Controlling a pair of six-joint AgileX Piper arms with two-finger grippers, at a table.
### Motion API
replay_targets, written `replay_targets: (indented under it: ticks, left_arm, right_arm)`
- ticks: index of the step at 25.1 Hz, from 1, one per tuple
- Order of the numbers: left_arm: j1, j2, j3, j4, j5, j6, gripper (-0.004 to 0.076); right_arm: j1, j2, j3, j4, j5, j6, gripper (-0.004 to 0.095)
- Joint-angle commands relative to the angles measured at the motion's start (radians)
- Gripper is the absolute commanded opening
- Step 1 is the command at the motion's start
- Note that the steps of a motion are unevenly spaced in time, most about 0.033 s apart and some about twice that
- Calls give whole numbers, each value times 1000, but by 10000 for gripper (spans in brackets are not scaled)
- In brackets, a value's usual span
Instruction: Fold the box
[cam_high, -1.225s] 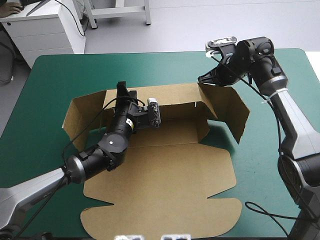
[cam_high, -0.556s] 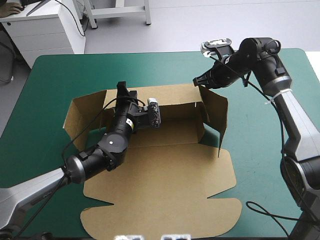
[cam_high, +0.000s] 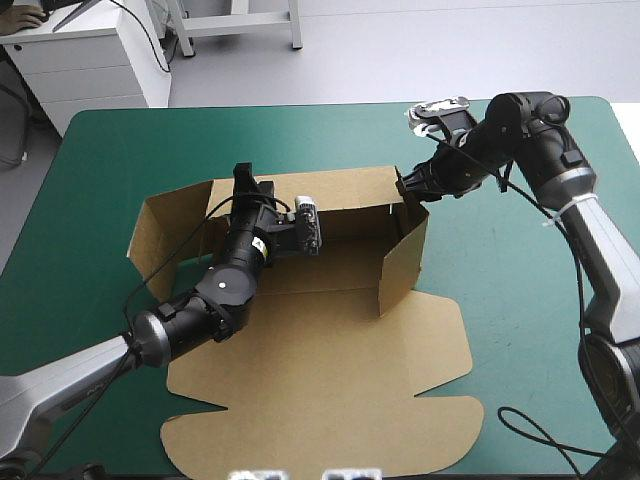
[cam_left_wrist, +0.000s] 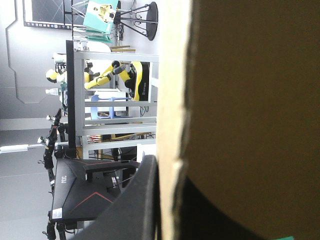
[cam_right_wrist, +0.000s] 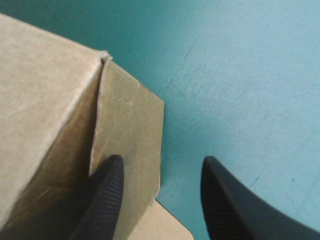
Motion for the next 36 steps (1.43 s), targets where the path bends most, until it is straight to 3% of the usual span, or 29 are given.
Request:
replay_targets:
  ticks: [1, 17, 22, 25, 26, 28, 36]
  left_arm:
    - [0, -40, -25, 43, 30, -20, -8]
    - [0, -40, -25, 51, 35, -20, -8]
    - [0, -40, -25, 49, 37, -20, -8]
    - [0, -40, -25, 49, 37, -20, -8]
    - [0, -40, -25, 49, 33, -20, -8]
    - [0, -40, -25, 49, 26, -20, -8]
    - [0, -40, -25, 49, 29, -20, -8]
  right_arm:
    - [-5, -81, -24, 24, 1, -8, 456]
    - [-5, -192, 169, 33, 1, -15, 454]
    - [-5, -235, 262, 101, 1, -40, 442]
    - [-5, -260, 278, 103, 1, -41, 303]
    - [-5, -266, 282, 103, 1, -44, 144]
    - [-5, -266, 282, 108, 1, -47, -1]
    - [-3, -266, 282, 174, 1, -70, -17]
